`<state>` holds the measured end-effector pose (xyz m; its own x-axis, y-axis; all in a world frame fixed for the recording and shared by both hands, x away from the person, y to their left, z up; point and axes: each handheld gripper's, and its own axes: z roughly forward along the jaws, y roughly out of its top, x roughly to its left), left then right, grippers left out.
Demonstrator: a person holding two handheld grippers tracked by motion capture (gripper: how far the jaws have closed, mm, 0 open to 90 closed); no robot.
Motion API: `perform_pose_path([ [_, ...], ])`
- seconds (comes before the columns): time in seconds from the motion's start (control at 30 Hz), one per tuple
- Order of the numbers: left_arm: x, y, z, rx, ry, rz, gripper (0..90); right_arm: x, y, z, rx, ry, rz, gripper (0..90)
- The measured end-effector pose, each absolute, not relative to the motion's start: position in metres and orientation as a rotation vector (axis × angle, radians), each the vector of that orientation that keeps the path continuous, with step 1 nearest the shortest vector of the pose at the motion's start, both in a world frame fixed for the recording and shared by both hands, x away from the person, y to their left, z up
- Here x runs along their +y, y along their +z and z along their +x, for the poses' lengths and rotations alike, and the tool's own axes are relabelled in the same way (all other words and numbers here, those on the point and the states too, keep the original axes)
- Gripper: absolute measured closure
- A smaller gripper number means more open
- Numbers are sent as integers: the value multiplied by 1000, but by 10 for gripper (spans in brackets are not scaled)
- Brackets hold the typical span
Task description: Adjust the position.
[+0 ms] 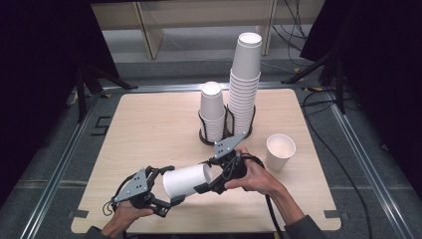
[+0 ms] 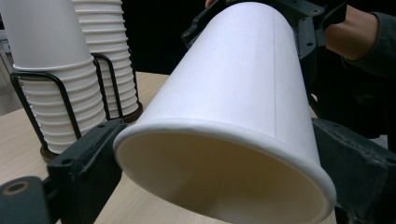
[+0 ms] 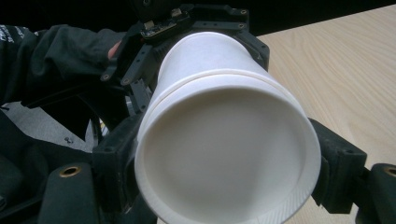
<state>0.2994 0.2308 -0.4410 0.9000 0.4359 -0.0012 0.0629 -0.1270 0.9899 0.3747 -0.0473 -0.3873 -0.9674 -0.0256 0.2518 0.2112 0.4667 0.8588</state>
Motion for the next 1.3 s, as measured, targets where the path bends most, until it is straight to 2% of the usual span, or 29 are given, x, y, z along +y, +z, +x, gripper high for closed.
perform_pose_path([
  [0.3, 223, -446, 296, 391, 347, 1685, 30, -48, -383, 374, -2478, -1535, -164, 246],
  [0.57, 222, -447, 297, 368, 358, 1682, 77, -49, -381, 374, -2462, -1554, -179, 248],
  [0.73, 224, -442, 296, 377, 362, 1737, 99, -49, -383, 375, -2450, -1553, -194, 245],
  [0.87, 223, -443, 296, 355, 369, 1777, 111, -49, -383, 373, -2484, -1492, -207, 242],
  [1.03, 223, -443, 296, 352, 377, 1838, 117, -46, -381, 367, -2685, -1372, -159, 177],
  [1.3, 220, -446, 297, 371, 393, 1912, 118, -38, -361, 350, -3003, -1218, -55, 170],
])
